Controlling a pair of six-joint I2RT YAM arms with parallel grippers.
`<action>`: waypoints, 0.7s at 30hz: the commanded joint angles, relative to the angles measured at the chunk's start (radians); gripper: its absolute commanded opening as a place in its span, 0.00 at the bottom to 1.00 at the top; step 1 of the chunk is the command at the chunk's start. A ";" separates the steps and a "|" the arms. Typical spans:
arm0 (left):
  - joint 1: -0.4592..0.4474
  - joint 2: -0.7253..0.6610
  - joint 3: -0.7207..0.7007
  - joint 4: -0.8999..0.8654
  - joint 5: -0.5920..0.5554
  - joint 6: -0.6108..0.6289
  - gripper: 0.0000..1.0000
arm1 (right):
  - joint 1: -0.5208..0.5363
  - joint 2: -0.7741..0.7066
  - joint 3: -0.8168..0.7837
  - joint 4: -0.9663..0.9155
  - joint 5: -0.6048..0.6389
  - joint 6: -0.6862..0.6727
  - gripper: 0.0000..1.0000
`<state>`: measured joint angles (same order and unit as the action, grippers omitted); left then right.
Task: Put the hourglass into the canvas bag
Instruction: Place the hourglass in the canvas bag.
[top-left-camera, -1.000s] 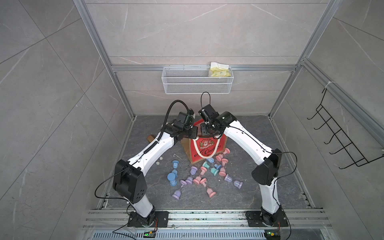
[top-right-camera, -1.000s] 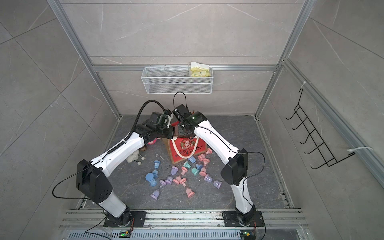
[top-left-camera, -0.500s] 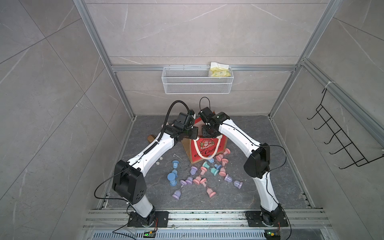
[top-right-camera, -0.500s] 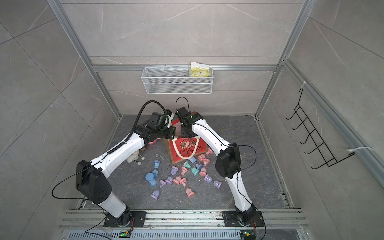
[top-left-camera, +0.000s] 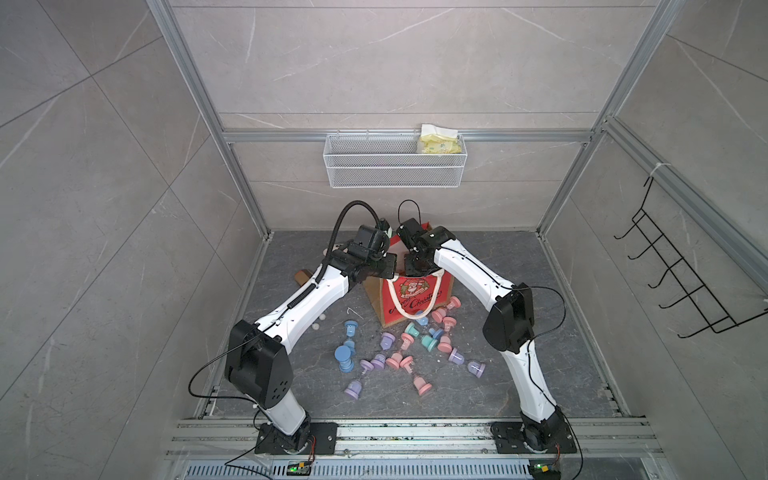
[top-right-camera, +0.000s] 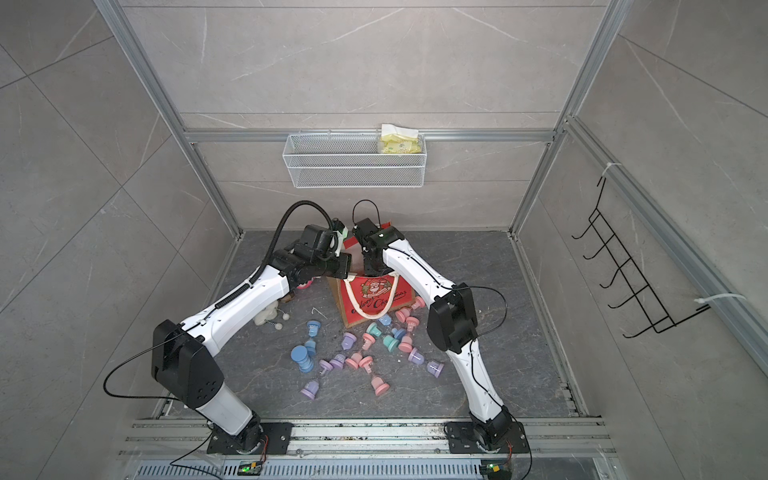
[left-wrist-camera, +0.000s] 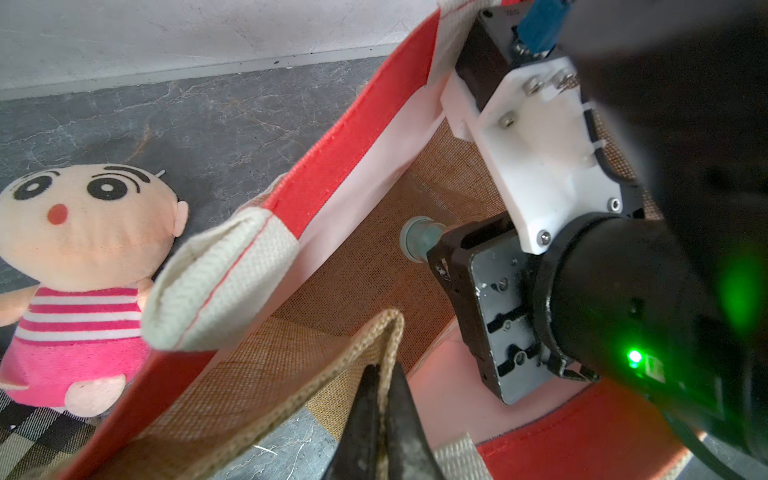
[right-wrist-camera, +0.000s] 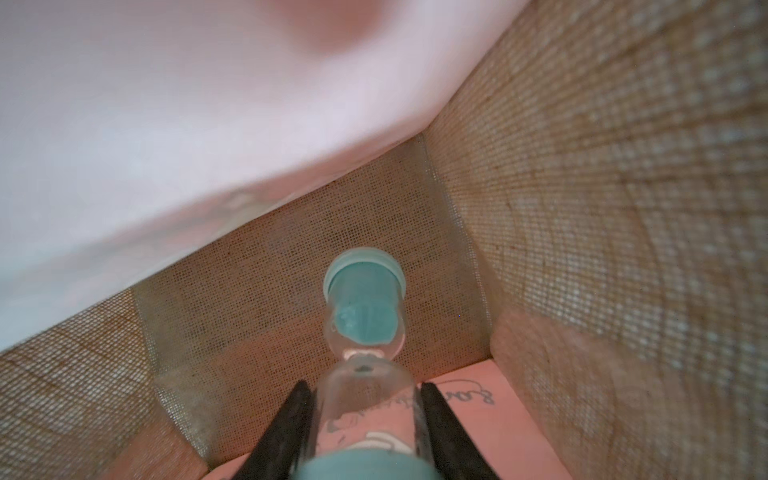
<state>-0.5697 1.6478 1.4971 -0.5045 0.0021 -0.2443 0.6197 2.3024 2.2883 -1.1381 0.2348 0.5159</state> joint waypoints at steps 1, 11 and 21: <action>-0.003 -0.016 0.007 0.037 -0.009 -0.013 0.00 | -0.010 0.014 0.040 -0.029 0.004 0.012 0.47; -0.003 -0.005 0.026 0.012 -0.038 -0.016 0.32 | -0.011 -0.030 0.088 -0.059 -0.008 -0.006 0.66; -0.004 0.007 0.082 -0.028 -0.066 -0.016 0.63 | -0.011 -0.189 0.060 -0.040 -0.056 -0.033 0.76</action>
<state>-0.5697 1.6505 1.5326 -0.5159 -0.0402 -0.2611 0.6064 2.2414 2.3425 -1.1603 0.1928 0.5041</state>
